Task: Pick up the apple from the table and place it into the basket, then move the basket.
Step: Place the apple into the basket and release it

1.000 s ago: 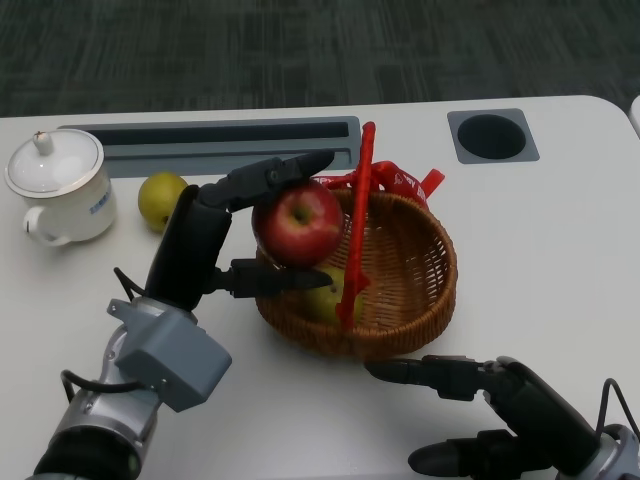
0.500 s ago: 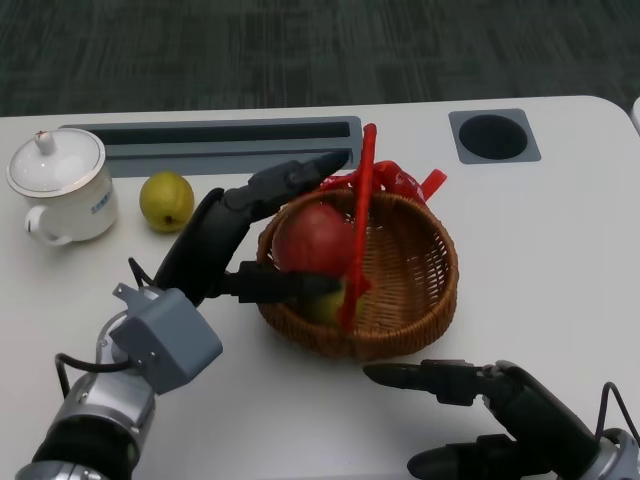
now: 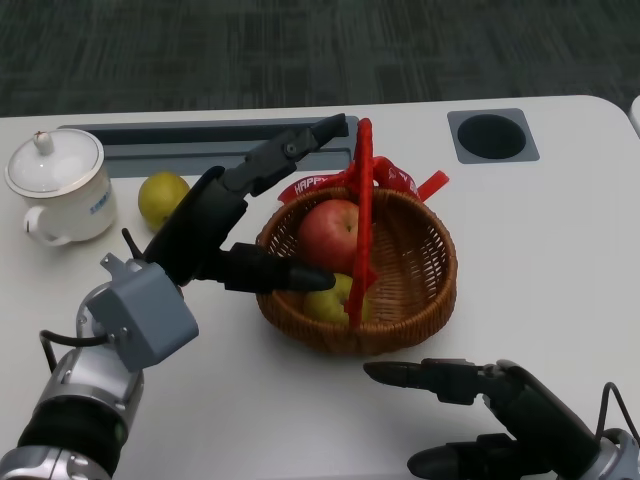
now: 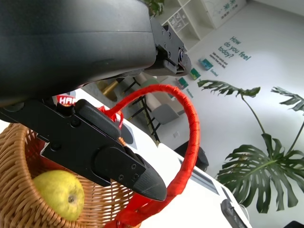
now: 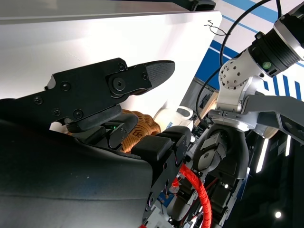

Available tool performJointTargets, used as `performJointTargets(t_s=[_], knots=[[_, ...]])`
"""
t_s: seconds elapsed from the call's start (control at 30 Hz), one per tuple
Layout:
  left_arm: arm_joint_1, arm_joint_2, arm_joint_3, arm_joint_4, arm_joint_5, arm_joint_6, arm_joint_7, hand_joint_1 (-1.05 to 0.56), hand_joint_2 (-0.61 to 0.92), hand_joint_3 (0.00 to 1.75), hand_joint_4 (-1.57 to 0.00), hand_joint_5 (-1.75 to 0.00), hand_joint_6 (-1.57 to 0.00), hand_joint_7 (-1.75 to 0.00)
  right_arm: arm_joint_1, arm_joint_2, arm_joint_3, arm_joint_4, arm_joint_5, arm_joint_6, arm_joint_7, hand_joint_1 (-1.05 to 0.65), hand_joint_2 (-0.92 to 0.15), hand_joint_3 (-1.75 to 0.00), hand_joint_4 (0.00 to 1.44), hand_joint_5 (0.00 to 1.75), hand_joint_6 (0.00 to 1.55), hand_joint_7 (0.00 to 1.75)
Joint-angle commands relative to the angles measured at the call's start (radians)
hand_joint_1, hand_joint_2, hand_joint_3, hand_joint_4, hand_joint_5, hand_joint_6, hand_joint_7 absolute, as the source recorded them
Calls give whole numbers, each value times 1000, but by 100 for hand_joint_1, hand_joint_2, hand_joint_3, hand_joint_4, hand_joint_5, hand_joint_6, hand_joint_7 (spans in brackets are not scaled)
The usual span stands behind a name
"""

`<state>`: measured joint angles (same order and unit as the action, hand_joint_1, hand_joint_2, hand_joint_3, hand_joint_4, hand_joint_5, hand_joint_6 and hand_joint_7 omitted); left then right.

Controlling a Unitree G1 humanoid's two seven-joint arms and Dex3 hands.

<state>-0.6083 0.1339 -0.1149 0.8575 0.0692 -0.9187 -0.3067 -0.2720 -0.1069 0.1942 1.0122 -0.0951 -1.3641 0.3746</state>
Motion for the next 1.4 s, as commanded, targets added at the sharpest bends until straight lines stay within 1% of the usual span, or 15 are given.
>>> performJointTargets(t_s=[0.03,0.2,0.33,0.57,0.73,0.93,1.1,1.23,1.4], knots=[[32,31,14,-47,-3,-2,-3,-75,75,1,-13,0,-19,0,2,-18,-3,-7,26,-8,-2,-53,-92,-7,69,0,60,0],[111,51,25,-137,-51,-5,-33,-73,79,1,-15,-1,-20,0,-6,-58,-17,-47,44,-21,-5,-54,-92,-8,71,1,61,0],[188,77,38,-215,-86,7,-59,-74,81,2,-18,-2,-21,-1,-19,-104,-26,-85,68,-44,-2,-55,-92,-7,71,1,60,0],[311,126,79,-328,-87,24,-44,-75,82,0,-27,-4,-28,-2,-57,-188,-11,-154,122,-59,19,-54,-92,-3,67,0,58,0],[374,150,101,-370,-95,24,-49,-73,81,0,-33,-5,-34,-3,-79,-239,-7,-182,118,-68,32,-57,-92,-4,66,0,57,0],[428,168,119,-413,-88,31,-43,-71,79,0,-44,-6,-44,-5,-137,-264,-43,-147,54,-84,22,-59,-92,-9,64,0,54,0],[450,172,127,-431,-65,42,-31,-72,79,0,-49,-5,-48,-4,-216,-283,-52,-100,-20,-78,21,-61,-92,-12,63,0,54,0],[462,167,123,-448,-62,58,-28,-72,79,0,-52,-4,-51,-3,-292,-307,-54,-51,-126,-83,12,-62,-92,-13,61,0,53,0],[477,164,121,-467,-64,71,-28,-71,78,0,-54,-4,-54,-3,-391,-352,-60,-24,-332,-85,-55,-66,-92,-16,58,0,52,0]])
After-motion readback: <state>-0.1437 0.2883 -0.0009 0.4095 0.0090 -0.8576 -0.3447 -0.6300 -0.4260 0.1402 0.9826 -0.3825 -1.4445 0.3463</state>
